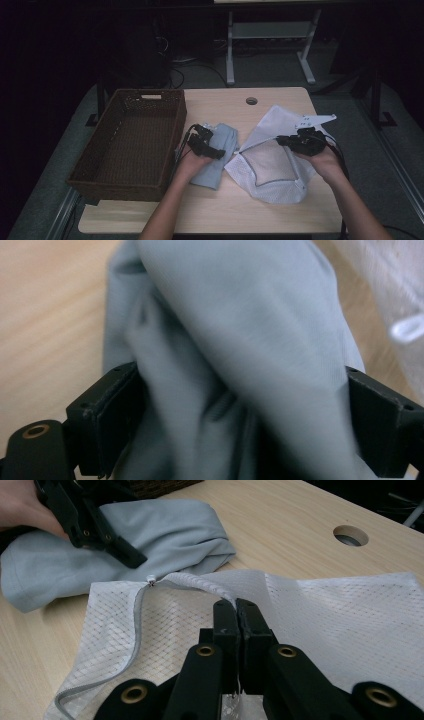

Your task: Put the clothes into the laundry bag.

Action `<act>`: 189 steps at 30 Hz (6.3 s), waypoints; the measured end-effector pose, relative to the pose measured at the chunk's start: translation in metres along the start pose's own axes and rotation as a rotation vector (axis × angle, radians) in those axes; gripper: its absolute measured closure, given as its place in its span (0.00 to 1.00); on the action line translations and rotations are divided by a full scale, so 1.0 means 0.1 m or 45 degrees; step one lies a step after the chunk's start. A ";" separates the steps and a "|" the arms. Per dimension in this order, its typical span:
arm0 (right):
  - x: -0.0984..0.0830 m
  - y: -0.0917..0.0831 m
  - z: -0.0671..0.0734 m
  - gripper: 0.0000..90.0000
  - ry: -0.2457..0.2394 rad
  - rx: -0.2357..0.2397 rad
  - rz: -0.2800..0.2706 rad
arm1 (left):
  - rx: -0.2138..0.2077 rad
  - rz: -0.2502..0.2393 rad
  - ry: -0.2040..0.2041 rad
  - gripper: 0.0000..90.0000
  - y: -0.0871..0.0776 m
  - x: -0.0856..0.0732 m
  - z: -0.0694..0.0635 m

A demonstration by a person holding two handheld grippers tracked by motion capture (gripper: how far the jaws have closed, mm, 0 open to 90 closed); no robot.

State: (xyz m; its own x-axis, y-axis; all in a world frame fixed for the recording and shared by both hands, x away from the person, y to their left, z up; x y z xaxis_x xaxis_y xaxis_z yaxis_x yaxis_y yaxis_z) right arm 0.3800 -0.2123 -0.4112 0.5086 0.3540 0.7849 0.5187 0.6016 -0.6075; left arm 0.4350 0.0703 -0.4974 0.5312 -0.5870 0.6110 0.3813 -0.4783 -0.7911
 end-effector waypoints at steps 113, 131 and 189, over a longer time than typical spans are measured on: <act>0.18 0.17 -0.10 0.97 0.007 -0.019 -0.065 | -0.580 -0.123 0.226 0.79 -0.31 0.49 -1.40; 0.11 0.15 -0.06 0.97 0.002 -0.005 -0.058 | -0.395 -0.096 0.292 0.22 -0.15 0.45 -1.32; -0.03 0.20 -0.01 0.97 0.000 0.006 0.007 | -0.456 -0.237 0.208 0.87 -0.53 0.06 -1.26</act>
State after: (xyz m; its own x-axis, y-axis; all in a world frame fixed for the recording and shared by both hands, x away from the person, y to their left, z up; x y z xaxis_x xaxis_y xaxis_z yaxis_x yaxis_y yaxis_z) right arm 0.3902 -0.2020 -0.4260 0.5112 0.3574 0.7816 0.5125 0.6033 -0.6110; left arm 0.3223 0.0096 -0.4476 0.3405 -0.5509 0.7619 0.1575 -0.7655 -0.6239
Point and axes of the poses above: each handheld gripper's, and its own axes: y roughly forward along the jaws, x roughly out of its top, z roughly to its left, the point moved 5 cm from there along y, roughly forward along the jaws, and after that the axes turned 6 degrees about y, right-handed, at the moved point
